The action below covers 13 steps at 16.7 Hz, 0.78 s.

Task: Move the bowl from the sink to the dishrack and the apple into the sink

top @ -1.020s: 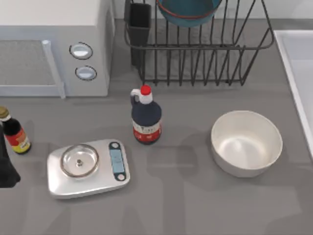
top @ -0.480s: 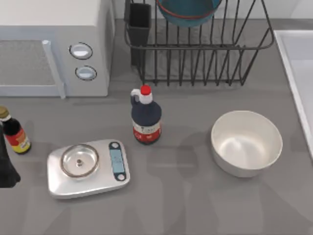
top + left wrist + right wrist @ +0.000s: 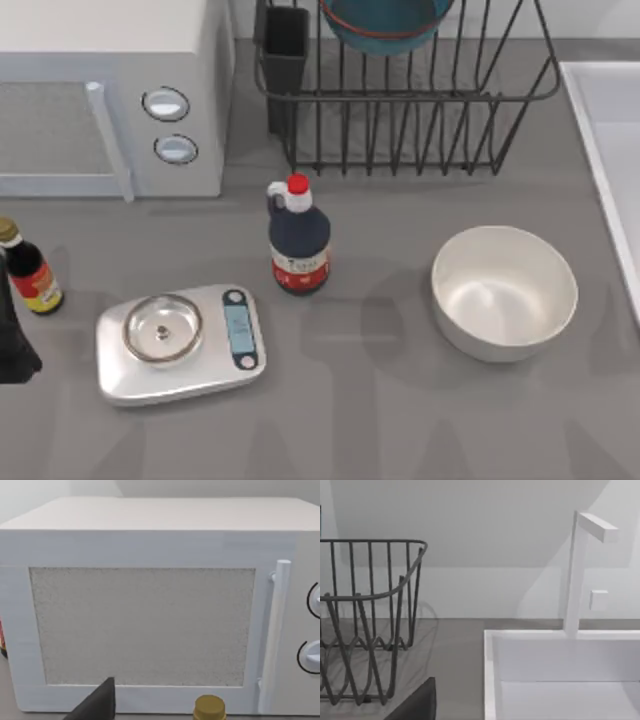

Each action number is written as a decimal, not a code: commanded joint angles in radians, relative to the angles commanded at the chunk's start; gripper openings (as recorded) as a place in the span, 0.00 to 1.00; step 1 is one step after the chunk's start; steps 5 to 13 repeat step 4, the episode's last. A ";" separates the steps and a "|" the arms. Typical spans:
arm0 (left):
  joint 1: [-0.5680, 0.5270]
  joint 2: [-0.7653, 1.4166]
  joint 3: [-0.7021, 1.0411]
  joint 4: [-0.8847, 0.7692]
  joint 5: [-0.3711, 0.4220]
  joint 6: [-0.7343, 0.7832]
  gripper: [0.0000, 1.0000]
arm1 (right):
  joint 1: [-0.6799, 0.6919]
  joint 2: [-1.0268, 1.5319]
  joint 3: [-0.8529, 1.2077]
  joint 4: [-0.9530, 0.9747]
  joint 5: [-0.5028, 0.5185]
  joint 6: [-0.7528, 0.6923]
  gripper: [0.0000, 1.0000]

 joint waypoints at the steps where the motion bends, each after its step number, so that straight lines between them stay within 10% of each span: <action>1: 0.000 0.000 0.000 0.000 0.000 0.000 1.00 | 0.009 -0.027 -0.008 -0.025 0.009 -0.001 1.00; 13: 0.000 0.000 0.000 0.000 0.000 0.000 1.00 | 0.016 -0.049 -0.016 -0.046 0.016 -0.001 1.00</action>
